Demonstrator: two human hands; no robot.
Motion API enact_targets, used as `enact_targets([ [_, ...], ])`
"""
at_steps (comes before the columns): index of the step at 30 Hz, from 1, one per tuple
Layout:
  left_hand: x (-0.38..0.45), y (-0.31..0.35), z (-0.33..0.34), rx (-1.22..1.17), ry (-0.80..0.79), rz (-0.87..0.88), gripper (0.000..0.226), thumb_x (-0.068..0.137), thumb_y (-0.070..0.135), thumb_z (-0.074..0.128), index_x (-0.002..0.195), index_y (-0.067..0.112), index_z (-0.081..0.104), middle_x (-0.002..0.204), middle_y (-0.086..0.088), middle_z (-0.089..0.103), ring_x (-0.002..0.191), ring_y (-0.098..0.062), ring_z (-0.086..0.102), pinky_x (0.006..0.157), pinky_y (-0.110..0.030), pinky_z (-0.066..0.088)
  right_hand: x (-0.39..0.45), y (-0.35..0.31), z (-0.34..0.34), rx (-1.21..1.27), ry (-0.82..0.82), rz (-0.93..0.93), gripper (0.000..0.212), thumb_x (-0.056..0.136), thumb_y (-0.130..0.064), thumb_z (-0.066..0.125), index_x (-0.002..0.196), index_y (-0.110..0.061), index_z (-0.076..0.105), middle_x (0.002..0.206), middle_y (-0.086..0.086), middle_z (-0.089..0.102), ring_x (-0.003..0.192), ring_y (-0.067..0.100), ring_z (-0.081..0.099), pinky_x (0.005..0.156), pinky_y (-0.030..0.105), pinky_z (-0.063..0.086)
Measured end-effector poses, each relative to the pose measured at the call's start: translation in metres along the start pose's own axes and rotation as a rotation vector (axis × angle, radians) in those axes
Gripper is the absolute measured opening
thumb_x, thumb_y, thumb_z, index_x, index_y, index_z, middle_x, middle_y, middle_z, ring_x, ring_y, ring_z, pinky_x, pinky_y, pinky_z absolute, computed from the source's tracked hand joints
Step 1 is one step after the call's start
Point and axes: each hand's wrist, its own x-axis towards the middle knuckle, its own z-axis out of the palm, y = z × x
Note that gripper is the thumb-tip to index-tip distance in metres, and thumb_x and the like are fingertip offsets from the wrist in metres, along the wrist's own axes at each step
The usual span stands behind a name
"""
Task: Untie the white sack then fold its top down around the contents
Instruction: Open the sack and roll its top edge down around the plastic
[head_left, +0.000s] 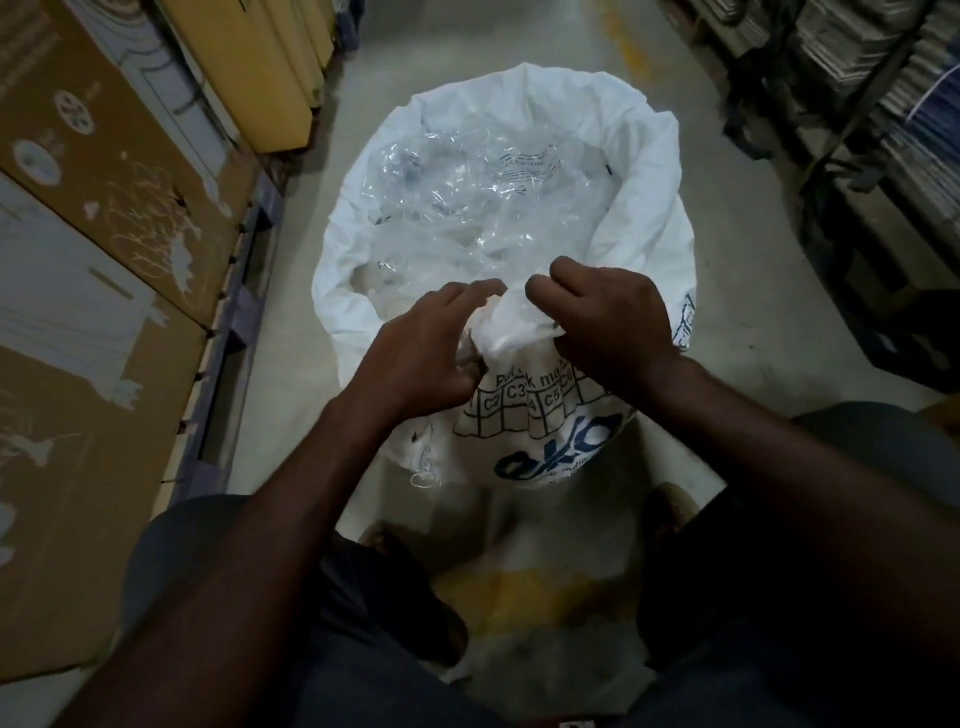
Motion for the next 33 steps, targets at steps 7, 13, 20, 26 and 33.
enact_targets([
  [7, 0.002, -0.018, -0.004, -0.403, -0.382, -0.046, 0.056, 0.089, 0.039, 0.088, 0.139, 0.038, 0.064, 0.123, 0.016, 0.075, 0.112, -0.003, 0.071, 0.094, -0.035, 0.058, -0.014, -0.017, 0.005, 0.085, -0.083, -0.105, 0.018, 0.084, 0.000, 0.060, 0.095, -0.013, 0.062, 0.108, 0.013, 0.064, 0.067, 0.027, 0.051, 0.043, 0.031, 0.032],
  [13, 0.001, -0.014, 0.002, -0.035, 0.051, 0.003, 0.029, 0.083, 0.040, 0.068, 0.111, 0.038, 0.063, 0.101, 0.014, 0.064, 0.085, -0.020, 0.069, 0.070, -0.044, 0.057, -0.018, -0.009, 0.001, 0.399, -0.520, 0.021, 0.042, 0.075, -0.032, 0.075, 0.112, -0.022, 0.058, 0.146, 0.008, 0.051, 0.124, 0.031, 0.050, 0.089, 0.041, 0.050],
  [20, 0.004, -0.003, 0.017, 0.308, 0.260, 0.164, 0.057, 0.076, 0.008, 0.073, 0.130, 0.024, 0.065, 0.129, -0.001, 0.061, 0.099, -0.029, 0.058, 0.068, -0.039, 0.045, 0.001, 0.009, -0.006, 0.462, -0.665, 0.215, 0.069, 0.080, -0.028, 0.086, 0.129, -0.039, 0.039, 0.105, 0.001, 0.067, 0.090, 0.025, 0.063, 0.079, 0.049, 0.058],
  [26, -0.003, 0.006, 0.028, 0.317, 0.349, 0.282, 0.039, 0.082, -0.003, 0.051, 0.112, 0.016, 0.067, 0.093, -0.006, 0.061, 0.076, -0.028, 0.050, 0.059, -0.036, 0.034, 0.007, 0.025, -0.002, 0.709, -0.865, 0.367, 0.072, 0.078, -0.034, 0.092, 0.124, -0.028, 0.037, 0.120, -0.001, 0.071, 0.096, 0.019, 0.072, 0.075, 0.030, 0.060],
  [33, -0.013, 0.021, 0.021, 0.253, 0.318, 0.146, 0.035, 0.069, -0.008, 0.058, 0.097, 0.014, 0.059, 0.086, -0.004, 0.052, 0.069, -0.030, 0.050, 0.049, -0.033, 0.031, -0.007, 0.007, 0.019, 0.266, -0.578, 0.203, 0.034, 0.085, -0.014, 0.075, 0.116, -0.025, 0.066, 0.100, 0.004, 0.071, 0.098, 0.030, 0.066, 0.070, 0.038, 0.054],
])
